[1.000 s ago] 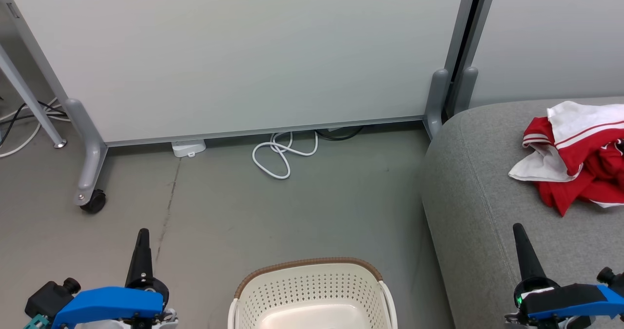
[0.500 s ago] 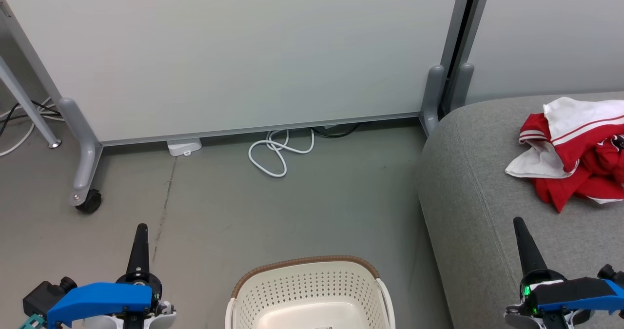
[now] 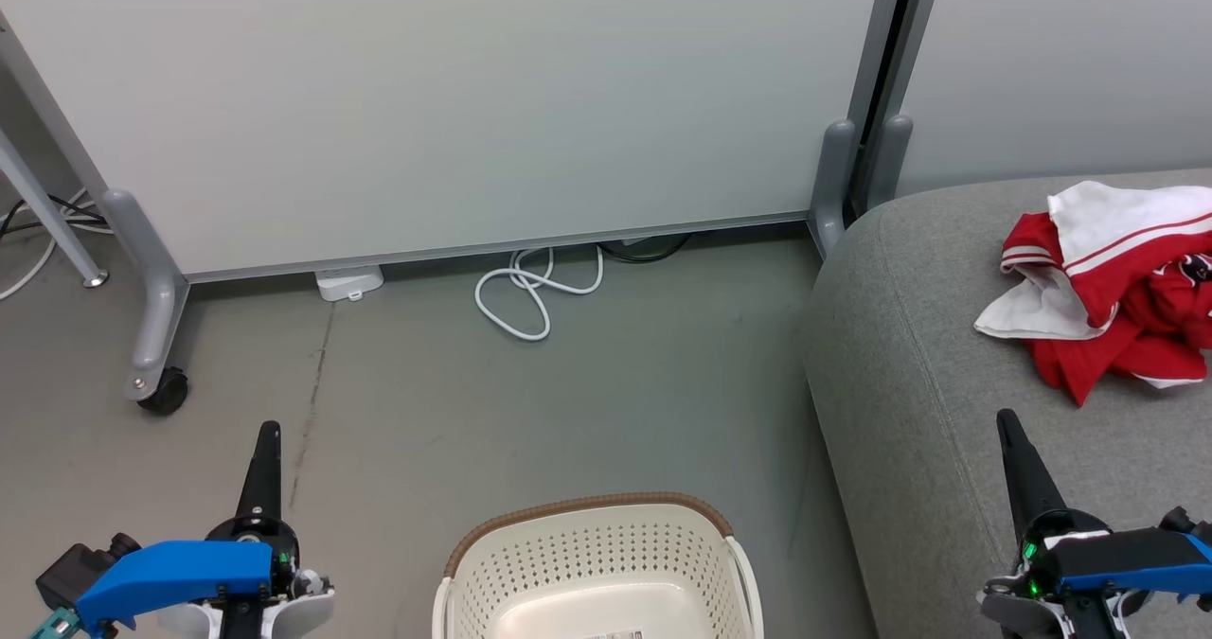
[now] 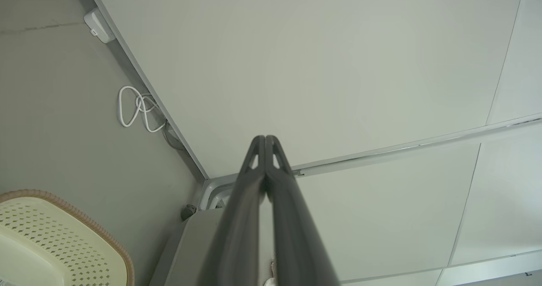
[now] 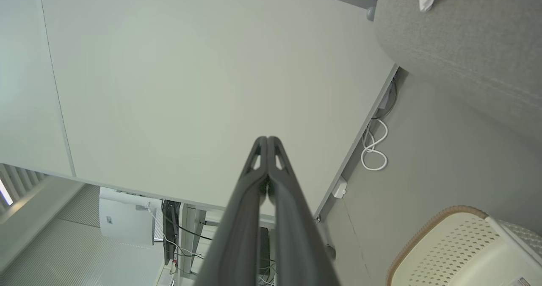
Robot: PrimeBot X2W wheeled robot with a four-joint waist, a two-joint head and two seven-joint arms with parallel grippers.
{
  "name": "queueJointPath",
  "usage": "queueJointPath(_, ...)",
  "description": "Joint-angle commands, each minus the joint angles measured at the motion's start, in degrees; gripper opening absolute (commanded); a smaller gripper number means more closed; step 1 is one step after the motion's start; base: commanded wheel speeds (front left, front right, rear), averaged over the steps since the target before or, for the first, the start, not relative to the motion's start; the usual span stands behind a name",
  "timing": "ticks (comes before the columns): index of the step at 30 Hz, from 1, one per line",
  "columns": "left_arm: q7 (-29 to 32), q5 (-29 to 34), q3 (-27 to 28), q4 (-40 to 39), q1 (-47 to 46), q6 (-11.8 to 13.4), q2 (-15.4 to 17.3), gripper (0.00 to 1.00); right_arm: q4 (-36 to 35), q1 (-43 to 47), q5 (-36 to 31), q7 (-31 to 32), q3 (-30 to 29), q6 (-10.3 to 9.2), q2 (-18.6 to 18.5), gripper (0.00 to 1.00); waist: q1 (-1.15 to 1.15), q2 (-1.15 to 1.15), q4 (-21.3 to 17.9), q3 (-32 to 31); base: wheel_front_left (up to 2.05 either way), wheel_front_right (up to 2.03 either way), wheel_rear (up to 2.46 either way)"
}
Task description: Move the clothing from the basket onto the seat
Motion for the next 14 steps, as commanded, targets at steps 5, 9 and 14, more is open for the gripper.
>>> queueJointPath(5,0.91,-2.99,0.57,-0.48,-1.46,-0.34,-0.06,0.00,-0.06,-1.43,3.12,0.85,-0.26,0.04,-0.26,0.00,0.00,0.00,-0.21,0.15,0.00,0.00,0.00)
queueJointPath(9,1.36,-4.79,0.85,-0.50,-1.66,-0.42,-0.11,0.00,0.08,-1.67,5.01,1.33,-0.35,0.04,-0.26,0.00,0.00,0.00,-0.39,0.27,0.00,0.00,0.00)
queueJointPath(14,1.92,-7.05,1.16,-0.51,-1.88,-0.50,-0.15,0.00,0.22,-2.08,7.18,1.92,-0.49,0.04,-0.27,0.00,0.00,0.00,-0.61,0.42,0.00,0.00,0.00)
